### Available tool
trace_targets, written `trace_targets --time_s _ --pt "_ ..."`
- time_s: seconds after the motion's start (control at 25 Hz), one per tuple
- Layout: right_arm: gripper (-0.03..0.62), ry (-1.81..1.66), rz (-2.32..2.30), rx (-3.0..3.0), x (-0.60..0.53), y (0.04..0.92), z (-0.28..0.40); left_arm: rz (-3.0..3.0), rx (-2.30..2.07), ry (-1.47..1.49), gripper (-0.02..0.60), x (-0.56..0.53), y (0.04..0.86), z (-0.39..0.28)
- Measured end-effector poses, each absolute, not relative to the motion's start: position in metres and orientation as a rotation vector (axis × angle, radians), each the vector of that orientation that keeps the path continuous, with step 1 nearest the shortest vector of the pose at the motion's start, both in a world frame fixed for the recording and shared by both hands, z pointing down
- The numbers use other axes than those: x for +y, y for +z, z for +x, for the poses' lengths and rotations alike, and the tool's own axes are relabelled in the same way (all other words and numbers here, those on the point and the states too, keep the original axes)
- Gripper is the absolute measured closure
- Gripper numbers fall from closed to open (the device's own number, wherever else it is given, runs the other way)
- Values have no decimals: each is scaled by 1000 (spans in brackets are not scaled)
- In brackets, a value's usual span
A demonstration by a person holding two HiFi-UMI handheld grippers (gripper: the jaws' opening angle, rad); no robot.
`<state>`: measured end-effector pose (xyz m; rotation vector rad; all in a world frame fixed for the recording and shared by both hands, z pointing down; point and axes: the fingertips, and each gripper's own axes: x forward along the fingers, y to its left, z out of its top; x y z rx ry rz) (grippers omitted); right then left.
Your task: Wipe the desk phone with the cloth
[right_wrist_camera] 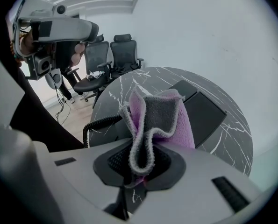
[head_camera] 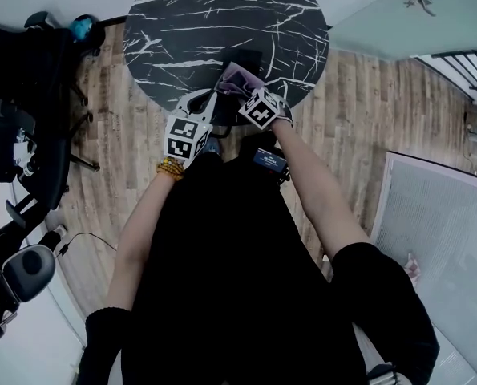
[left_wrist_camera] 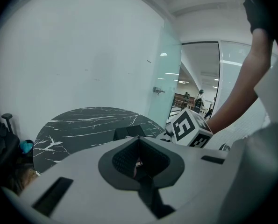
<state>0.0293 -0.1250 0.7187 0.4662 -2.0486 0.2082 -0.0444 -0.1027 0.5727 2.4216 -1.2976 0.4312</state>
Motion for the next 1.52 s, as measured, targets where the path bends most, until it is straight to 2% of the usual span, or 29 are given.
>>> trace_targets --time_s 1.52 --pt "539 246 395 -2025 -91 735 31 2430 -1276 433 569 -105 574 -41"
